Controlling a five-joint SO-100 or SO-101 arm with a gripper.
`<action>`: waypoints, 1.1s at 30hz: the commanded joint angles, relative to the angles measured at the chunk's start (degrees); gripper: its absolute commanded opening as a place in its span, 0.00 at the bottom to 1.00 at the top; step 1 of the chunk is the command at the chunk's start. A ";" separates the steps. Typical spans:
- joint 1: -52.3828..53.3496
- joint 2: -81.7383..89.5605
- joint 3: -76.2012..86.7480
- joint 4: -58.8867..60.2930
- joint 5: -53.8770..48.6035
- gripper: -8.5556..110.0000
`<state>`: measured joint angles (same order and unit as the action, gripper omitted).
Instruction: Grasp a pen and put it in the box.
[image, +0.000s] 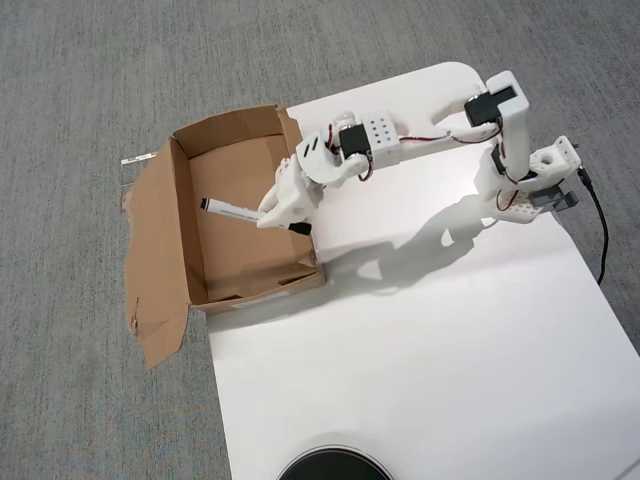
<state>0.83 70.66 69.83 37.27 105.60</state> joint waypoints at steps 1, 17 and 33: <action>0.04 0.26 -1.80 -0.53 0.40 0.11; -0.57 0.35 -1.27 -0.53 -0.22 0.25; -0.75 10.02 -1.01 -0.44 -0.40 0.25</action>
<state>0.40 73.04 69.83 37.27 105.60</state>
